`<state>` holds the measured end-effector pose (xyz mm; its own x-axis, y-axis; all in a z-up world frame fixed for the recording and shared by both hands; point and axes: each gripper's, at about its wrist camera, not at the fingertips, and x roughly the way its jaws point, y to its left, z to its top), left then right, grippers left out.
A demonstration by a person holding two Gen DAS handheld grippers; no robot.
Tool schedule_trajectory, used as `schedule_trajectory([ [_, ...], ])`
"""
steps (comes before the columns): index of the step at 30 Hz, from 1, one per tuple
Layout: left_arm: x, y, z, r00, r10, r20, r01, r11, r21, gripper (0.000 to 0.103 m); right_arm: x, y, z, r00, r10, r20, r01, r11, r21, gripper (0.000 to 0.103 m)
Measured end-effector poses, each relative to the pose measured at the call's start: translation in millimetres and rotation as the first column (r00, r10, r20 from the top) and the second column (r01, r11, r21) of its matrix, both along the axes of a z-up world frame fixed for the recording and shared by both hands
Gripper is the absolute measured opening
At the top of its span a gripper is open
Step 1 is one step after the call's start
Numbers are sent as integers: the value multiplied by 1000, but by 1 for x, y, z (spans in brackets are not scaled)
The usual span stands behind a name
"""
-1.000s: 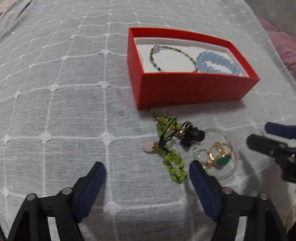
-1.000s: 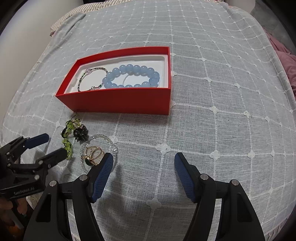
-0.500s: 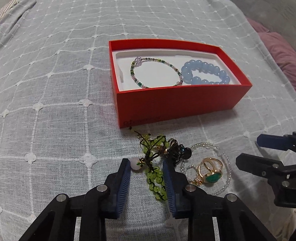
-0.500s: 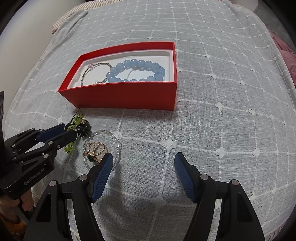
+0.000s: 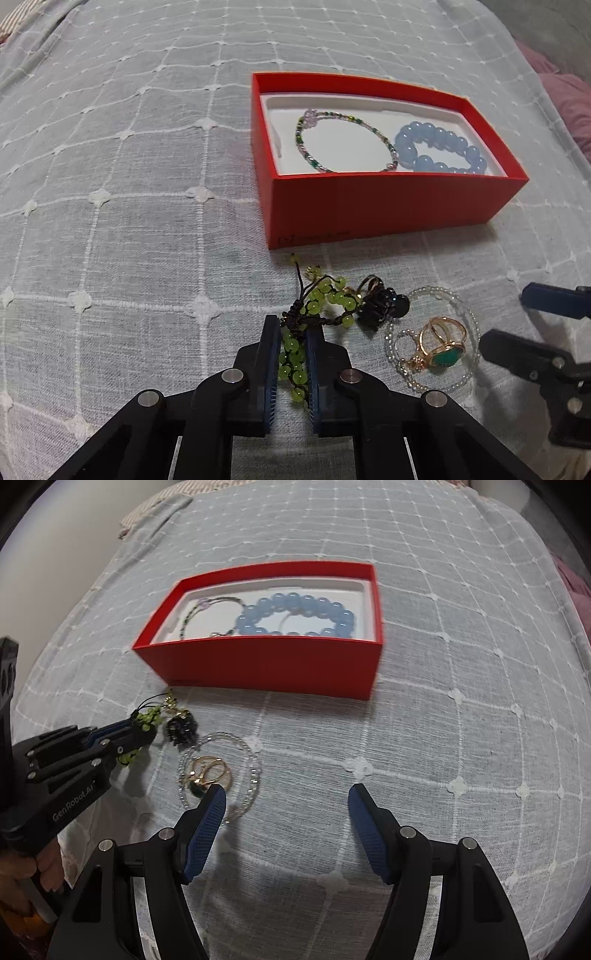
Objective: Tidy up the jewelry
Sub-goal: 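Lift the green pendant with left tool while right tool grasps clear bead bracelet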
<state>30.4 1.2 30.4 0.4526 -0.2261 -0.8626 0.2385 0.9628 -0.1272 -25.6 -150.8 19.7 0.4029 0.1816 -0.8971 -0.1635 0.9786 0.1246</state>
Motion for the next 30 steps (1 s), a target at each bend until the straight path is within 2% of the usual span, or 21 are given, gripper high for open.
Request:
schedule_trajectory([
  [8,-4,13,3,999,43,-7,-43,999,-10,8,-7,33,-11,989,146,27,-144,988,-58,72],
  [13,-4,14,3,999,39,-13,-39,999,-13,8,-6,48,-19,974,217,65,-207,969,-136,75],
  [24,-7,19,3,999,40,-27,-40,999,-11,8,1,58,-23,940,310,141,-294,948,-119,78],
  [27,-6,18,3,999,38,-30,-38,999,-12,8,4,62,-23,939,309,150,-293,949,-121,73],
  [29,-7,19,4,999,37,-28,-38,999,-16,8,4,64,-21,934,321,155,-301,944,-135,60],
  [30,-8,19,4,999,38,-26,-39,999,-17,8,3,64,-20,933,324,155,-304,942,-138,60],
])
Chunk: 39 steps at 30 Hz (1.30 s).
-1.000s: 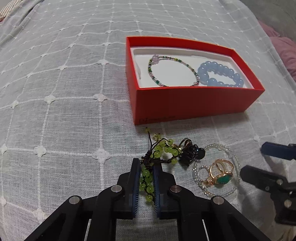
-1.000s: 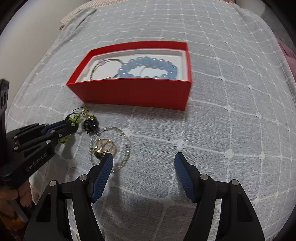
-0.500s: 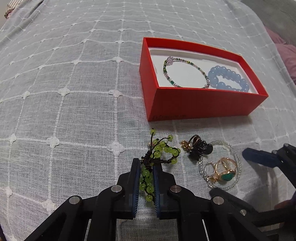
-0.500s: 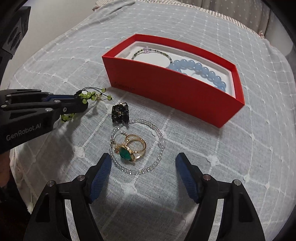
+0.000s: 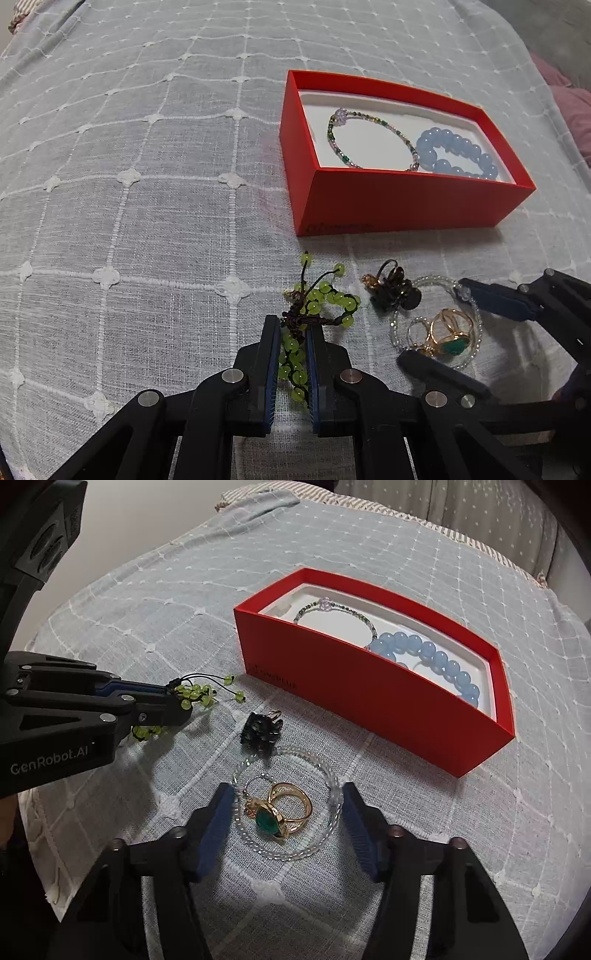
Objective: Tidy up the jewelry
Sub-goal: 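Lift the green pendant with left tool while right tool grasps clear bead bracelet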
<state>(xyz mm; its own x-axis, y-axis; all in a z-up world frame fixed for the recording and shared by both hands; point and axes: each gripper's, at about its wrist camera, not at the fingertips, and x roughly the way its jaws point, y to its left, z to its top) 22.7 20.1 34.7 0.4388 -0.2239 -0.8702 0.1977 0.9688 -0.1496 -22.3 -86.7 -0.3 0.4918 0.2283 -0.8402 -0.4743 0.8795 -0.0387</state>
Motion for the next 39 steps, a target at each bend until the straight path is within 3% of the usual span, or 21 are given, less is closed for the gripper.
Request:
schedule_trajectory([
  [10,-4,4,9,1000,10,24,-10,1000,-22,8,-8,-4,9,1000,9,12,-9,1000,11,57],
  [13,-7,7,11,999,13,32,-12,1000,-27,8,-10,-5,15,1000,15,18,-15,1000,21,44],
  [18,-7,7,13,999,12,36,-11,999,-31,8,-14,-10,20,1000,3,18,-4,1000,28,44],
  [21,-7,7,13,999,12,35,-11,1000,-29,8,-15,-16,23,1000,2,-5,-1,997,76,47],
  [23,-8,6,13,999,11,33,-10,1000,-27,8,-16,-19,23,1000,9,-11,-8,995,99,66],
  [26,-8,5,13,1000,7,29,-6,1000,-24,8,-20,-15,22,999,38,3,-38,995,88,79],
  [35,-6,3,9,1000,2,18,-2,1000,-17,8,-22,-10,-1,990,139,-24,-139,990,1,78],
  [39,-4,2,9,1000,4,18,-4,1000,-17,8,-26,-7,-1,985,173,-13,-173,985,-9,66],
])
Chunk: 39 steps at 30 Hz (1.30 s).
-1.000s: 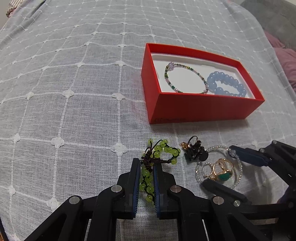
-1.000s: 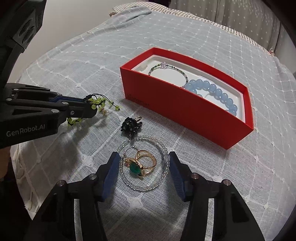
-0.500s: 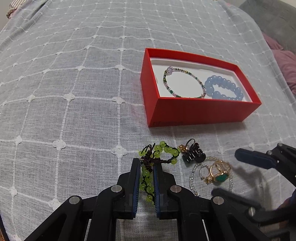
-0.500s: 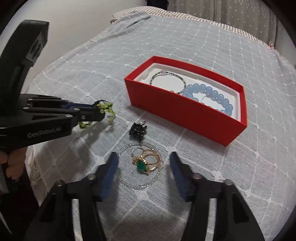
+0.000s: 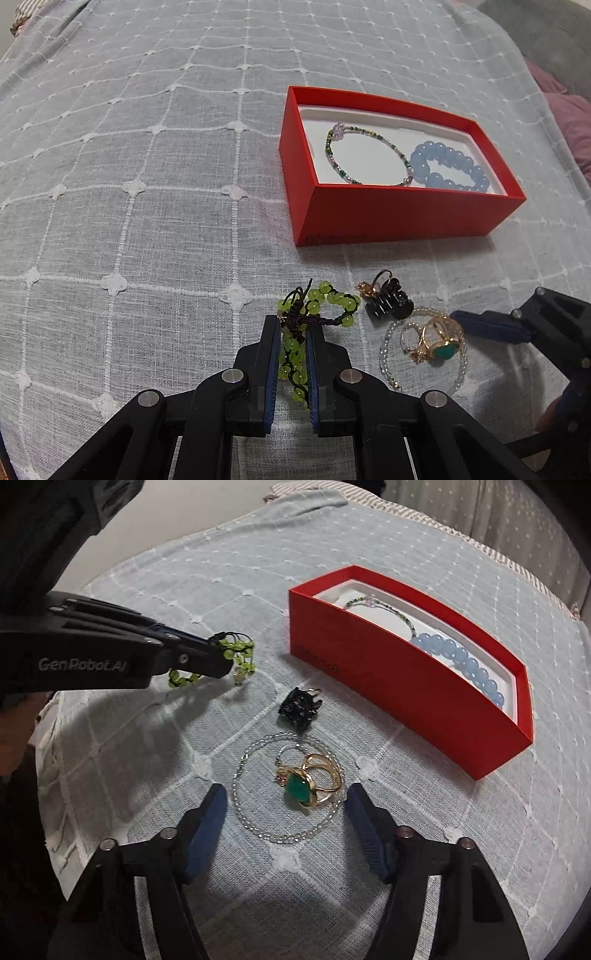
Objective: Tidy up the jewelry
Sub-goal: 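Lift the green pendant with left tool while right tool grasps clear bead bracelet, then lower pendant and clear bracelet into the red box and open both tools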
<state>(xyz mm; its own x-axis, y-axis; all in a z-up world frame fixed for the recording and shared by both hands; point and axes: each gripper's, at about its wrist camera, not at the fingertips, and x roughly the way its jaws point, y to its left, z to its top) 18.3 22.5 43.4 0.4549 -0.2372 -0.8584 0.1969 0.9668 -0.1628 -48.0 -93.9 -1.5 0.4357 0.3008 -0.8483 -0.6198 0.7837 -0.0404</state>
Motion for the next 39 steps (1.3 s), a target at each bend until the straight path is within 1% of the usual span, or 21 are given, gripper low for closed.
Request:
schedule_trajectory([
  [2,0,0,-1,1000,-1,0,1,1000,1,8,-2,1,2,1000,7,10,-7,1000,-3,55],
  [3,0,-1,-1,1000,-2,0,1,1000,1,8,-3,2,3,1000,11,13,-11,1000,-3,54],
  [10,1,0,-1,1000,1,2,-1,1000,0,8,-7,6,10,999,19,36,-19,1000,-6,53],
  [16,1,1,1,1000,0,7,0,1000,-6,8,-10,2,26,998,13,58,-15,999,45,53],
  [22,0,2,13,999,1,40,0,999,-32,8,-11,-3,41,996,-14,88,8,997,73,53],
  [26,1,2,21,998,2,61,0,999,-37,8,-7,-8,51,994,-44,101,36,996,82,53],
  [30,5,0,31,996,8,90,-3,998,-56,8,0,-18,63,987,-87,132,77,994,80,53],
  [33,10,-3,40,992,12,125,-2,997,-77,8,11,-28,72,978,-151,143,139,986,93,53],
  [36,15,-7,47,989,17,144,-2,995,-104,8,25,-39,78,967,-216,133,199,971,132,53],
  [39,20,-14,52,987,15,162,5,992,-125,8,35,-47,80,955,-263,134,244,959,143,54],
])
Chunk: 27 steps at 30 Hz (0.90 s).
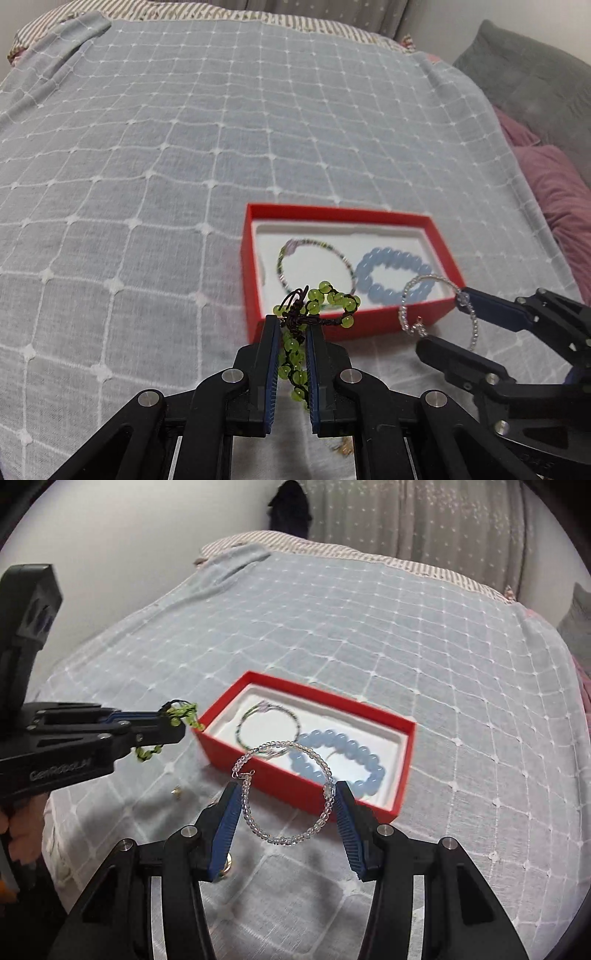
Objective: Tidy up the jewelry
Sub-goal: 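Lower pendant and clear bracelet into the red box and open both tools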
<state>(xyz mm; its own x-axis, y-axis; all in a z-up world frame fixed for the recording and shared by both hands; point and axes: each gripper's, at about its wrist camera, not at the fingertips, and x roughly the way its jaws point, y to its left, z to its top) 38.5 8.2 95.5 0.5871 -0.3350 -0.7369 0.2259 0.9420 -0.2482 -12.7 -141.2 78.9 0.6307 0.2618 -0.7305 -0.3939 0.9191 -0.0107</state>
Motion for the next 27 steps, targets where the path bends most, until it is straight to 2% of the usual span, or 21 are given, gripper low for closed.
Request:
schedule_trajectory([
  [10,27,-24,-6,999,2,37,-1,1000,-8,8,36,-13,-3,997,-78,5,78,997,23,54],
  [17,46,-27,-22,1000,22,-3,-22,1000,-2,8,54,-19,-9,995,-97,-4,97,994,54,56],
  [27,55,-28,-34,999,37,-21,-36,999,14,8,67,-13,-17,996,-85,-17,86,996,34,57],
])
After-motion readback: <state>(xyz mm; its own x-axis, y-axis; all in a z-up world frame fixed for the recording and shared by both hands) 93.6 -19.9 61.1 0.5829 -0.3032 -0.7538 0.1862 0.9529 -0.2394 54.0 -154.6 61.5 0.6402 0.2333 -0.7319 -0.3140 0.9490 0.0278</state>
